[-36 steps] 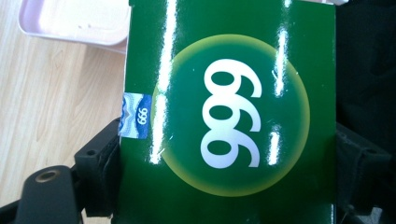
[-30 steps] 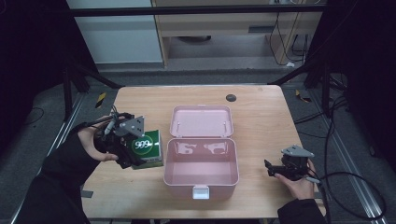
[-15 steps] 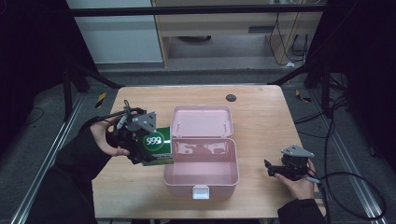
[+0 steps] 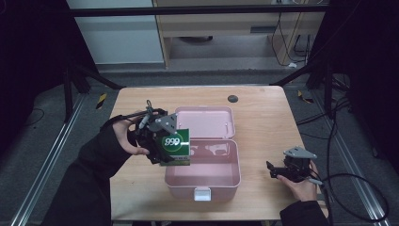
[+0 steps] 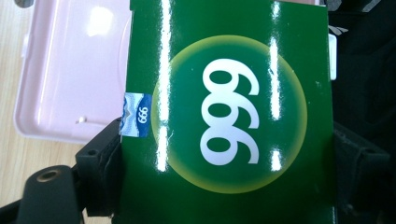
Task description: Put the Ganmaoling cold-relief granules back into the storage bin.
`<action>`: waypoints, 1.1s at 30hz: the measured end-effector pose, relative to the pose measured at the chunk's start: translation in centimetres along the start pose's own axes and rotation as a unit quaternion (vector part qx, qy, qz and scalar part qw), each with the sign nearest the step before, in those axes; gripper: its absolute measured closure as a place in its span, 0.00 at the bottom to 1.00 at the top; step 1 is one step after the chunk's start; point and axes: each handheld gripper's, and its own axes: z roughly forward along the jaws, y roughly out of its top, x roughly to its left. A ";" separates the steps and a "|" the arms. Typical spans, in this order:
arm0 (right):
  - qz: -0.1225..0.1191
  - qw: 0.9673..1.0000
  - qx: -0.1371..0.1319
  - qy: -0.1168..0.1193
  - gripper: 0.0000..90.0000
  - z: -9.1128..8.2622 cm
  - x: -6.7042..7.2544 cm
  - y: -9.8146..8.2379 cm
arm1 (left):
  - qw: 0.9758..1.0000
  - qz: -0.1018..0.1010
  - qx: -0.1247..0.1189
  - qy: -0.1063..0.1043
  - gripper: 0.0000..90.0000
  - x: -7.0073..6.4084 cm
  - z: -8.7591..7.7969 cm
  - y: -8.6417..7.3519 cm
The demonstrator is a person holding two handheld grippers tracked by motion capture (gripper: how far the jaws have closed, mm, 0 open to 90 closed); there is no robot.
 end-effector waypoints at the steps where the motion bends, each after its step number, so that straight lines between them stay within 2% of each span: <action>1: 0.000 1.000 0.000 0.000 0.04 0.0 0.0 0.0 | 1.000 0.001 0.000 -0.001 0.17 0.0 0.2 0.1; 17: -0.005 1.000 0.003 0.001 0.04 0.2 0.1 -0.1 | 1.000 0.008 0.010 -0.017 0.17 0.5 3.4 1.1; 33: -0.006 1.000 0.006 0.003 0.04 0.3 0.1 -0.2 | 0.999 0.003 0.014 -0.033 0.17 0.5 6.0 0.1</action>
